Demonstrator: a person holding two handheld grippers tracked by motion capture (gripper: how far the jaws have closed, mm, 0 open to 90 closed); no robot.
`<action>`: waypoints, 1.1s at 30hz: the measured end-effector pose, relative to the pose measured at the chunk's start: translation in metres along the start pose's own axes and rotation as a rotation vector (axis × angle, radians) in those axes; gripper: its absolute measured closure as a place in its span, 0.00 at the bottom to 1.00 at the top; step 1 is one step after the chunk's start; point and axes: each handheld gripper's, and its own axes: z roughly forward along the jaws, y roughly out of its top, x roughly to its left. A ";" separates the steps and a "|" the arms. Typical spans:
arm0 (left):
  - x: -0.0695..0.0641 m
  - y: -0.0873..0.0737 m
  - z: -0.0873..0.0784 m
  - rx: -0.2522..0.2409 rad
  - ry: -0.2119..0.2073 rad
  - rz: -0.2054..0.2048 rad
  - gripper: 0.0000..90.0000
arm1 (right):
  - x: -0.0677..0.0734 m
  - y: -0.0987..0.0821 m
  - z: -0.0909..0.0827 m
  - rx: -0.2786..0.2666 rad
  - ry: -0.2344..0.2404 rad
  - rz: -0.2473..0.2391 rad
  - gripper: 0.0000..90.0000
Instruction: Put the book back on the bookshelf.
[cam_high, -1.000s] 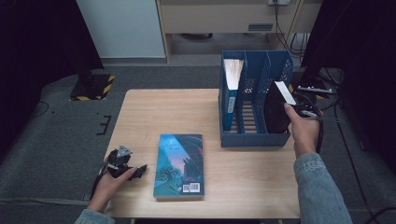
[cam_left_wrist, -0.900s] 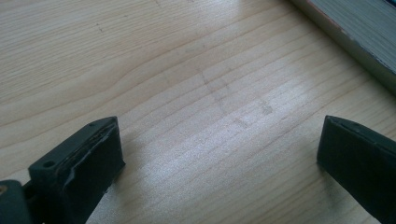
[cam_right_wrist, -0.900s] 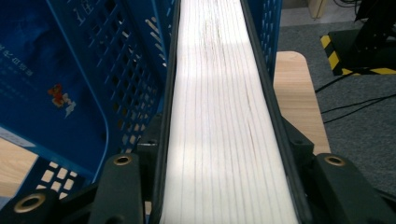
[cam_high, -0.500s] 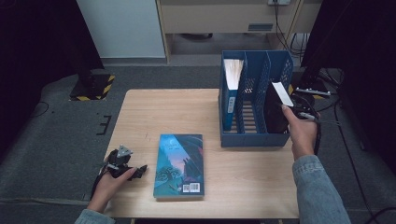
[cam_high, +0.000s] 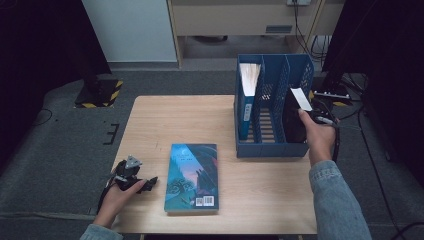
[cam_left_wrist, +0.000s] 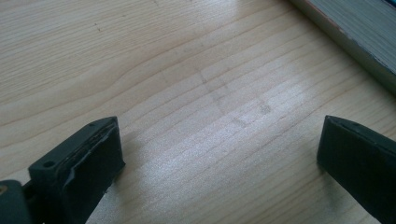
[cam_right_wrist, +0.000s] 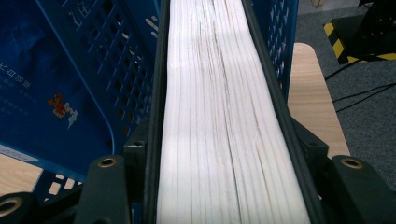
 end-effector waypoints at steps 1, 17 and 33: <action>0.000 0.000 0.000 0.000 0.000 0.000 0.00 | 0.000 0.000 0.000 0.003 -0.001 -0.003 0.46; 0.000 0.000 0.000 -0.003 -0.002 0.000 0.00 | -0.008 0.011 -0.004 0.026 -0.031 -0.029 0.58; -0.001 0.000 0.001 -0.009 -0.002 -0.003 0.00 | 0.001 0.043 0.010 -0.005 -0.047 -0.071 0.59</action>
